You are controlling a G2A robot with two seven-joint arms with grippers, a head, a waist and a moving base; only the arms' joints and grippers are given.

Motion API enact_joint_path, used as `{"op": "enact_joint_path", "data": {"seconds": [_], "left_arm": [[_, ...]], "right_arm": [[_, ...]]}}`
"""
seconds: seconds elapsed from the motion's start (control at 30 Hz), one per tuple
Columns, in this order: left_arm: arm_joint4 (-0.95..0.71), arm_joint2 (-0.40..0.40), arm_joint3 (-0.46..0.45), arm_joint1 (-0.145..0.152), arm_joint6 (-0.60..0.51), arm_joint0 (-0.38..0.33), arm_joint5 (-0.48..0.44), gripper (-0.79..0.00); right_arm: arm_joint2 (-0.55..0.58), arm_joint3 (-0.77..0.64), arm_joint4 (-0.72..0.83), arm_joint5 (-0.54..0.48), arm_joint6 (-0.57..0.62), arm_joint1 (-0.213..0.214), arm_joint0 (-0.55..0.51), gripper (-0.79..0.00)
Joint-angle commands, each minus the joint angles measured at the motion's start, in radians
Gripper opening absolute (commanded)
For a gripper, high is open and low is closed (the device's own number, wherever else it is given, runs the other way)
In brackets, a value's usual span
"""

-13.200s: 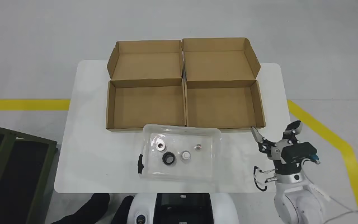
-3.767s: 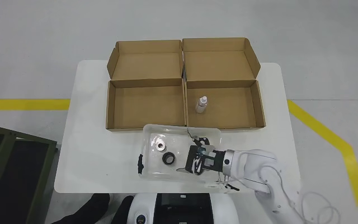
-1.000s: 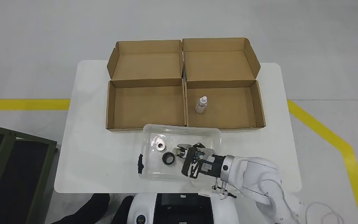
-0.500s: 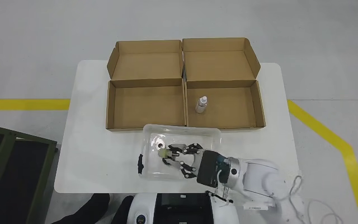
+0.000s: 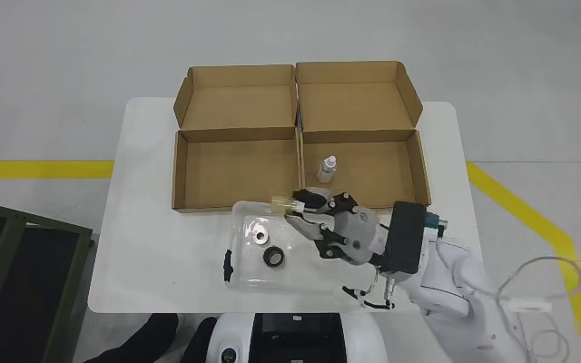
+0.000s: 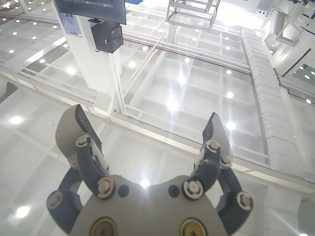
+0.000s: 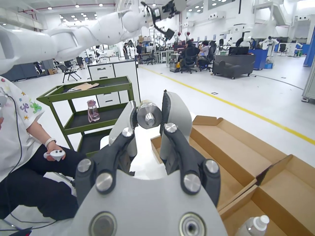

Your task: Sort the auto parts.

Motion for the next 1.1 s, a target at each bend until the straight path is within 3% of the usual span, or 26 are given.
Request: {"op": "enact_joint_path", "data": {"seconds": [0.0,0.2,0.37,0.73,0.97,1.07], "left_arm": [[0.000,0.000,0.000,0.000,0.000,0.000,0.000,0.000],[0.000,0.000,0.000,0.000,0.000,0.000,0.000,0.000],[0.000,0.000,0.000,0.000,0.000,0.000,0.000,0.000],[0.000,0.000,0.000,0.000,0.000,0.000,0.000,0.000],[0.000,0.000,0.000,0.000,0.000,0.000,0.000,0.000],[0.000,0.000,0.000,0.000,0.000,0.000,0.000,0.000]], "right_arm": [[0.017,-0.007,0.021,0.010,-0.015,-0.001,0.006,-0.785],[0.036,-0.009,0.110,-0.010,-0.058,-0.003,0.015,-0.785],[0.050,-0.007,0.141,-0.026,-0.017,-0.002,0.027,-0.785],[0.081,0.029,0.092,-0.040,0.011,0.003,-0.003,-0.785],[0.120,0.104,0.055,-0.057,0.107,0.014,-0.053,-0.785],[0.162,0.123,-0.024,-0.020,0.186,0.023,-0.076,-0.785]]}}
